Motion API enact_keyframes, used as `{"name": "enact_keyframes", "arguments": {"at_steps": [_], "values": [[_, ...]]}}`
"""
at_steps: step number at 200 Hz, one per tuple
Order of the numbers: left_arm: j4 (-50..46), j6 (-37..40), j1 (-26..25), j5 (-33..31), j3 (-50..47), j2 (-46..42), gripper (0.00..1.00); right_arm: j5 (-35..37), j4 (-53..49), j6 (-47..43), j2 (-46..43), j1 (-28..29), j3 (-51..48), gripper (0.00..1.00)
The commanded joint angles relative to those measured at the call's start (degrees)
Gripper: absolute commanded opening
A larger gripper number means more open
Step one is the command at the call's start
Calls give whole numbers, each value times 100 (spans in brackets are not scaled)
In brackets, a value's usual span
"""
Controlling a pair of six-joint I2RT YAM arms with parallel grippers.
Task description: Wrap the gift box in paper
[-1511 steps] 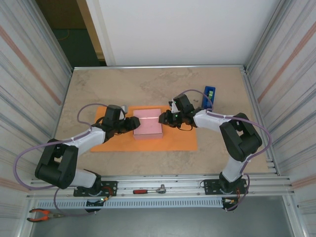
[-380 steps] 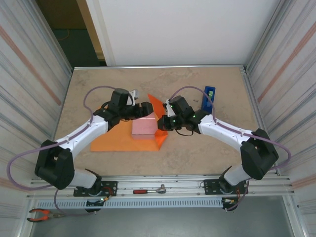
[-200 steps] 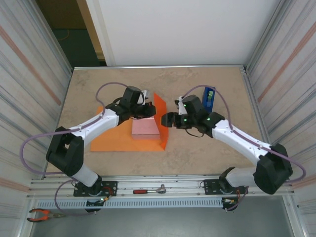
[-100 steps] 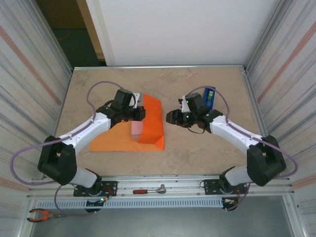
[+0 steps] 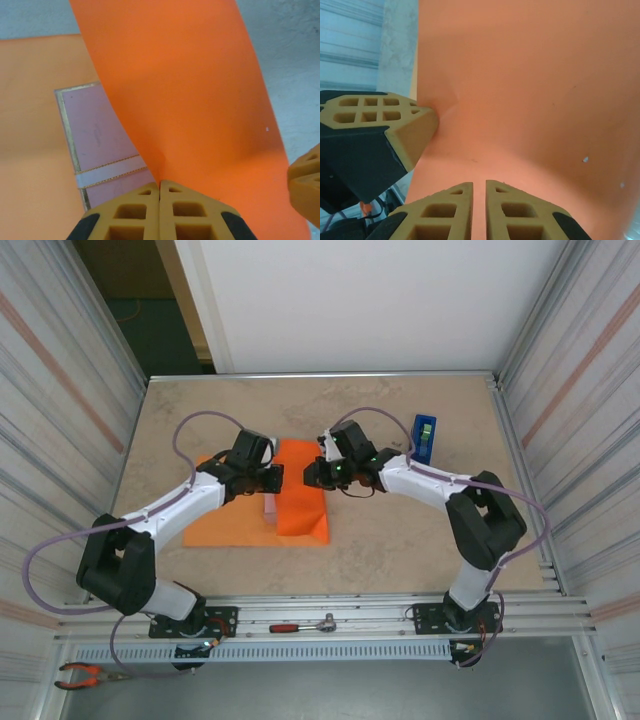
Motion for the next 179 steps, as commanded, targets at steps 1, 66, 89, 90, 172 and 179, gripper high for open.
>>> {"name": "enact_keyframes", "arguments": {"at_steps": [1,66,89,90,172,179], "values": [[-125,0,56,-272,-133,-48,0,-25,59,91,323,105,204,11],[-300,-376,229,-570,-86,-283,53,86,230,208,635,141,-58,7],[-159,-554,477,-278,-197,-268,76,114,252,217,624,141,-137,7],[-155,-559,482,-259,-200,-263,77,110,252,218,622,142,-138,7],[633,-1129,598,877,-620,153,89,116,314,241,604,145,-252,6],[684,-1159,556,850,-686,166,88,110,314,238,596,146,-253,6]]}}
